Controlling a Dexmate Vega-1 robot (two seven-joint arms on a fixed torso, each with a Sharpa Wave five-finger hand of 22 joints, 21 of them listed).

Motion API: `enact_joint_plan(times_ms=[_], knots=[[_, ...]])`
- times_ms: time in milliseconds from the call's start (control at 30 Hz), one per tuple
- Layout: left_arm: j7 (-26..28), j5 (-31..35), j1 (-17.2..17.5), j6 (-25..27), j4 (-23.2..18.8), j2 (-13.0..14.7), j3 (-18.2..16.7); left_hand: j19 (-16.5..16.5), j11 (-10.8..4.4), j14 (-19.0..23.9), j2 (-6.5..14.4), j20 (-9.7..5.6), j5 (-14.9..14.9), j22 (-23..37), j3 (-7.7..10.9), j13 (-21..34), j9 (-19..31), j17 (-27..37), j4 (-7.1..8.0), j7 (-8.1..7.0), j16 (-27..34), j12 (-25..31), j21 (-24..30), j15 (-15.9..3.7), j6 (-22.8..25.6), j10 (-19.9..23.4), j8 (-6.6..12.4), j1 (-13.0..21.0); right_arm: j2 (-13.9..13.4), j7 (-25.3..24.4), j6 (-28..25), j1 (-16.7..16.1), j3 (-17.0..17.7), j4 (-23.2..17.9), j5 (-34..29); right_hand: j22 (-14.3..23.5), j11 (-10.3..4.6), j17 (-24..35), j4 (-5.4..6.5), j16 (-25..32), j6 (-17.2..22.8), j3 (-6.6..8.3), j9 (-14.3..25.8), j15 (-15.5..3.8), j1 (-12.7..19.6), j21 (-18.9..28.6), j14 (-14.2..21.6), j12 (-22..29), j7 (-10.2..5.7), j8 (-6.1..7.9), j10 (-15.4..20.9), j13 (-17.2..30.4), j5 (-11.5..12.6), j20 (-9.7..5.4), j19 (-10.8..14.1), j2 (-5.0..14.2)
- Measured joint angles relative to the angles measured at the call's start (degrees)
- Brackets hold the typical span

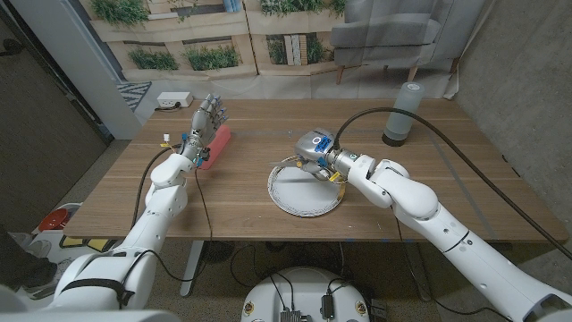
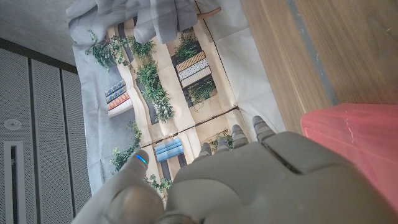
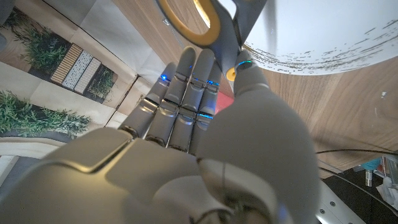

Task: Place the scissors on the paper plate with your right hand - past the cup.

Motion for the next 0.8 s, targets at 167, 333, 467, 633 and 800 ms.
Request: enact_joint_plan(times_ms=[167, 333, 467, 633, 800], knots=[[0.00, -0.08, 0.15, 0.00, -0.12, 0.04, -0.08, 0.00, 0.00, 0.00, 0.00, 0.00, 0.00, 0.00, 0.00, 0.00, 0.00, 0.00, 0.00, 0.00, 0.00, 0.00, 0.00, 0.00, 0.00, 0.00, 0.00, 0.00, 0.08, 0.46, 0.43, 0.09, -0.30, 0.28, 0.02, 0.00, 0.31, 0.00, 0.00, 0.00, 0.00, 0.00, 0.00, 0.00, 0.23, 0.00, 0.01, 0.00, 0.00, -0.01, 0.31, -0.04, 0.00, 0.00, 0.00, -0.23], [0.01, -0.16, 0.30, 0.01, -0.29, 0.06, -0.14, 0.00, 0.00, 0.00, 0.00, 0.00, 0.00, 0.00, 0.00, 0.00, 0.00, 0.00, 0.00, 0.00, 0.00, 0.00, 0.00, 0.00, 0.00, 0.00, 0.00, 0.00, 0.15, 0.87, 0.83, 0.21, -0.55, 0.69, 0.17, 0.00, 0.27, 0.00, 0.00, -0.21, 0.00, 0.00, 0.00, -0.10, 0.23, 0.00, 0.13, 0.00, 0.00, -0.29, 0.35, 0.00, 0.22, 0.00, 0.00, -0.23], [0.00, -0.25, 0.38, 0.16, -0.38, 0.06, -0.18, 0.00, 0.00, 0.00, 0.00, 0.00, 0.00, 0.00, 0.00, 0.00, 0.00, 0.00, 0.00, 0.00, 0.00, 0.00, 0.00, 0.00, 0.00, 0.00, 0.00, 0.00, 0.22, 1.21, 1.20, 0.27, -0.73, 1.06, 0.26, 0.00, 0.02, 0.00, 0.00, -0.21, 0.00, 0.01, 0.00, -0.01, 0.23, 0.23, 0.22, 0.00, 0.00, -0.32, 0.63, 0.07, 0.23, 0.00, 0.00, -0.23], [0.00, -0.28, 0.51, 0.30, -0.56, 0.08, -0.22, 0.00, 0.00, 0.00, 0.00, 0.00, 0.00, 0.00, 0.00, 0.00, 0.00, 0.00, 0.00, 0.00, 0.00, 0.00, 0.00, 0.00, 0.00, 0.00, 0.00, 0.00, 0.24, 1.46, 1.33, 0.30, -0.90, 1.36, 0.33, 0.00, 0.20, -0.01, -0.01, -0.21, 0.00, 0.01, 0.00, 0.00, 0.23, 0.33, 0.23, 0.00, 0.00, -0.35, 0.82, 0.07, 0.23, 0.00, 0.00, -0.23], [0.01, -0.34, 0.72, 0.52, -0.84, 0.09, -0.30, 0.00, 0.00, 0.00, 0.00, 0.00, 0.00, 0.00, 0.00, 0.00, 0.00, 0.00, 0.00, 0.00, 0.00, 0.00, 0.00, 0.00, 0.00, 0.00, 0.00, 0.00, 0.27, 1.93, 1.62, 0.30, -1.05, 1.59, 0.61, 0.00, 0.36, 0.27, -0.01, -0.21, 0.01, 0.01, 0.00, -0.10, 0.23, 0.33, 0.55, 0.00, 0.01, -0.48, 0.98, 0.07, 0.24, 0.00, 0.00, -0.23]])
